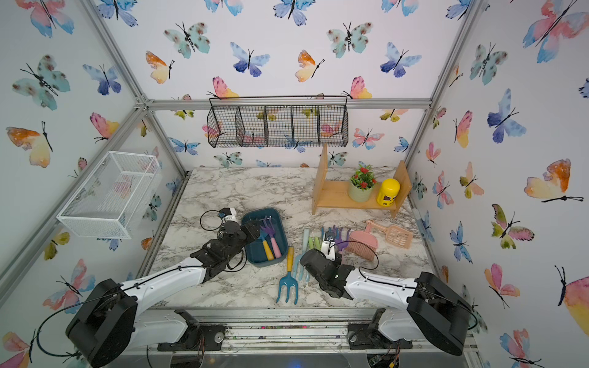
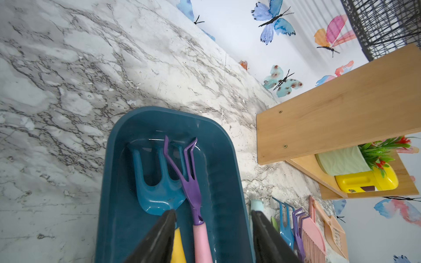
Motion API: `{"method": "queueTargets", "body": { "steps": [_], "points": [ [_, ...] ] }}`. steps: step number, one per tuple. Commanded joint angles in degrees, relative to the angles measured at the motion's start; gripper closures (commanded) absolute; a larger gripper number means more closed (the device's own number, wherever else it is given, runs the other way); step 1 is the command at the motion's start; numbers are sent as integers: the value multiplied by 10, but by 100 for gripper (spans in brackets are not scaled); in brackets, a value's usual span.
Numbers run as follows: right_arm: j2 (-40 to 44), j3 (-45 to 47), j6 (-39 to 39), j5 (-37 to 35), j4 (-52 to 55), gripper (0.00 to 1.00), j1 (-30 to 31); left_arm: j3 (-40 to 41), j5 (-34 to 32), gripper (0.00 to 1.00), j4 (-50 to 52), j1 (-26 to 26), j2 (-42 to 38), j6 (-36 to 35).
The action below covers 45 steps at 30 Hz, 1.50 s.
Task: Put the rake into the storage box
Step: Place the rake in the storage box, then pick up the rake at the center of the board.
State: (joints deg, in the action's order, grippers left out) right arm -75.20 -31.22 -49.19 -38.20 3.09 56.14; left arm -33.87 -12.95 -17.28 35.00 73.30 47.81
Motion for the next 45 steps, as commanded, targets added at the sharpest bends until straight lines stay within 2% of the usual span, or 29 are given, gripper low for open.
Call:
{"method": "queueTargets", "body": {
  "steps": [1,6,10,19,28,34,40,42,45],
  "points": [
    [-7,14,24,61,-37,34,-18,-14,0,43,3,3,6,-19],
    [-17,15,70,136,-94,37,-20,-13,-28,43,12,10,-2,-29],
    [-52,-9,91,176,-97,37,-20,-11,-33,43,12,12,-6,-31],
    [-99,-40,51,77,-10,34,-21,-14,-36,43,15,13,-4,-31],
    [-111,-27,41,85,-16,35,-28,-16,-31,43,15,13,4,-30],
    [-110,-8,33,111,-26,41,-28,-17,-30,43,15,13,3,-30],
    [-103,9,16,113,-19,43,-29,-18,-25,43,15,13,1,-30],
    [-103,13,10,107,-14,45,-28,-19,-23,43,15,13,0,-30],
    [-108,17,2,106,-12,65,-28,-20,-17,43,15,13,0,-30]
  ]
}}
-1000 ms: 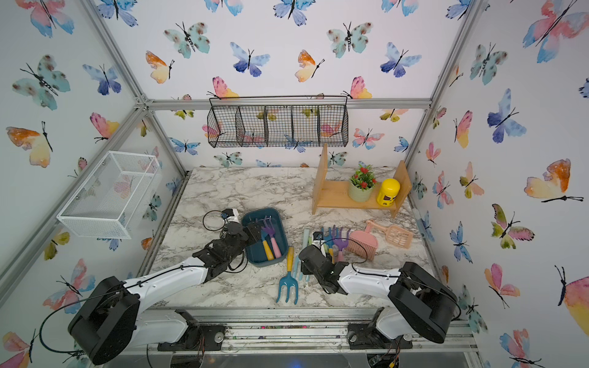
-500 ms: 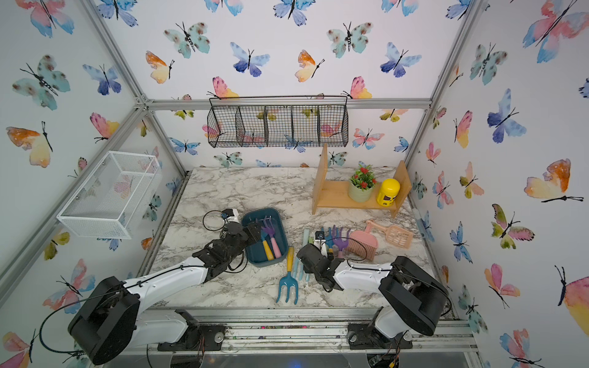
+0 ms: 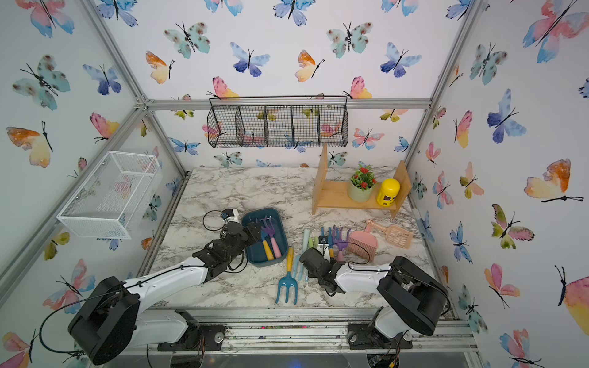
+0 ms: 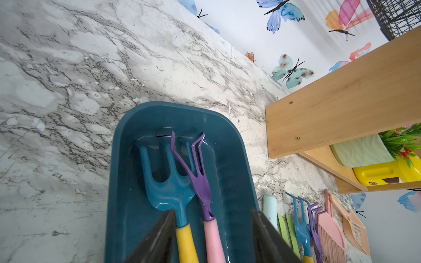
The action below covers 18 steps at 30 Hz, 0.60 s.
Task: Put the rake into the storage box
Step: Pick up the rake at the center of the board.
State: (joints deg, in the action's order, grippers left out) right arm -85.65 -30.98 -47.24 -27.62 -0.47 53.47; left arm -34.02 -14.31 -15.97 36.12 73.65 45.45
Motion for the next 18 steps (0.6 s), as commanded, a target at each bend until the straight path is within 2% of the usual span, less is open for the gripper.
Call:
{"method": "queueTargets", "body": {
  "steps": [1,3,7,10,14,18],
  "points": [
    [-6,14,-18,1,22,69,-2,-20,-2,43,2,2,-3,-7],
    [-10,13,-18,3,21,76,-2,-19,5,43,-1,2,-5,-8],
    [2,5,-5,8,19,82,-1,-25,33,42,-12,2,-1,-21],
    [48,13,18,21,-9,84,-1,-29,86,42,-40,2,11,-38],
    [128,46,50,74,-76,86,-1,-38,174,42,-90,2,42,-53],
    [161,55,77,125,-106,88,-1,-39,247,41,-144,3,73,-49]
  ]
}}
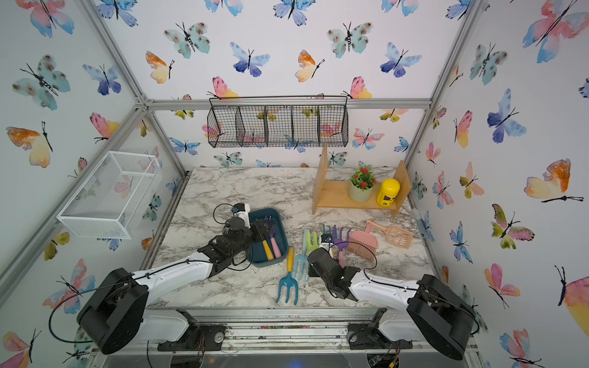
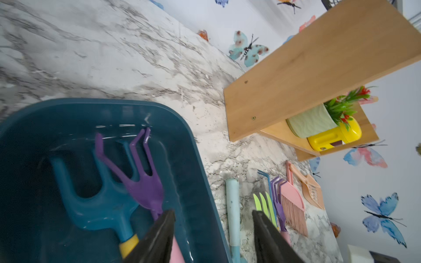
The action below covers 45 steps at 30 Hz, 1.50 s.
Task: Put the rake into the storage box
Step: Pick up the rake at the center of the board, then place the rake in the storage box.
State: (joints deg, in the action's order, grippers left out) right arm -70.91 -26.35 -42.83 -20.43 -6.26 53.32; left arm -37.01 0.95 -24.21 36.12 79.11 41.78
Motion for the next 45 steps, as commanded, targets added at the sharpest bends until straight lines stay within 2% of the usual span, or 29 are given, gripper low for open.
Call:
{"method": "queueTargets", "body": {
  "steps": [1,6,24,32,34,38,42,44,45],
  "points": [
    [16,9,36,64,-56,89,0,-9,109,41,-73,4,25,-12],
    [13,13,48,117,-101,91,0,-17,146,40,-101,17,44,-17],
    [10,-54,79,121,-87,90,1,-35,151,39,-98,28,90,-14],
    [-31,-86,78,139,-102,90,10,-35,175,42,-126,29,111,3],
    [-34,-94,78,129,-97,90,10,-39,188,50,-131,29,119,6],
    [-29,-107,80,91,-70,90,10,-45,211,77,-139,29,131,7],
    [-12,-100,77,74,-65,87,10,-49,220,100,-139,29,133,2],
    [-4,-94,73,69,-66,81,10,-50,217,100,-136,29,131,2],
    [2,-90,67,65,-66,74,10,-48,211,100,-133,29,129,2]
  ]
}}
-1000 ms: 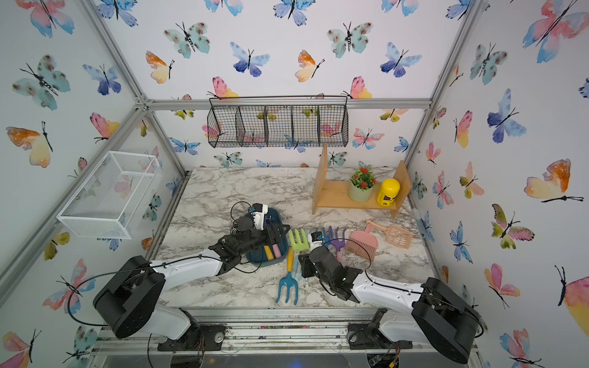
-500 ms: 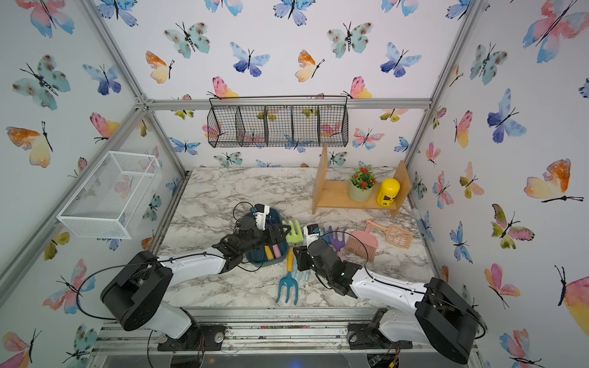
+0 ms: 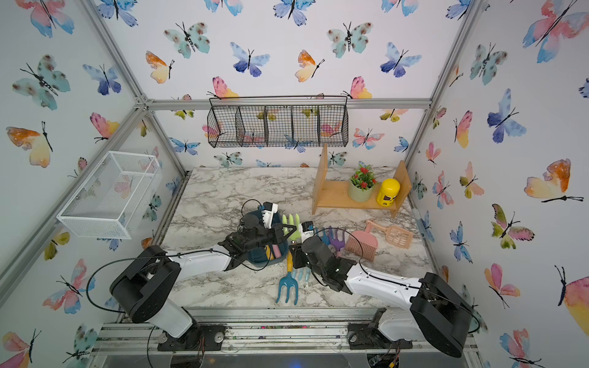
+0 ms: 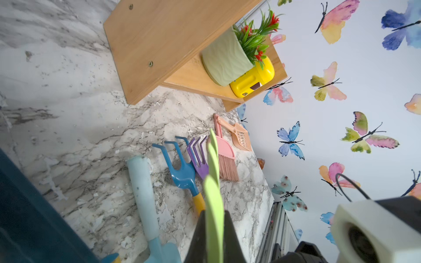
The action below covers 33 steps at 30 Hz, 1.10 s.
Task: Put the rake into the storage box
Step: Place the rake in the storage box.
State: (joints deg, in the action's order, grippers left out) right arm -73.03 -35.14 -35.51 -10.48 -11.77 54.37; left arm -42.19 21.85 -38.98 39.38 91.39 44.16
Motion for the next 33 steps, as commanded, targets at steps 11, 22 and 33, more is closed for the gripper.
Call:
{"method": "queueTargets", "body": {
  "steps": [11,22,33],
  "points": [
    [72,39,-22,-71,-17,50,-1,63,-158,100,39,-41,-97,2],
    [69,50,-19,-74,-21,50,-1,79,-277,100,59,-55,-102,26],
    [69,52,-18,-76,-18,50,-1,49,-280,100,35,-36,13,58]
  ]
}}
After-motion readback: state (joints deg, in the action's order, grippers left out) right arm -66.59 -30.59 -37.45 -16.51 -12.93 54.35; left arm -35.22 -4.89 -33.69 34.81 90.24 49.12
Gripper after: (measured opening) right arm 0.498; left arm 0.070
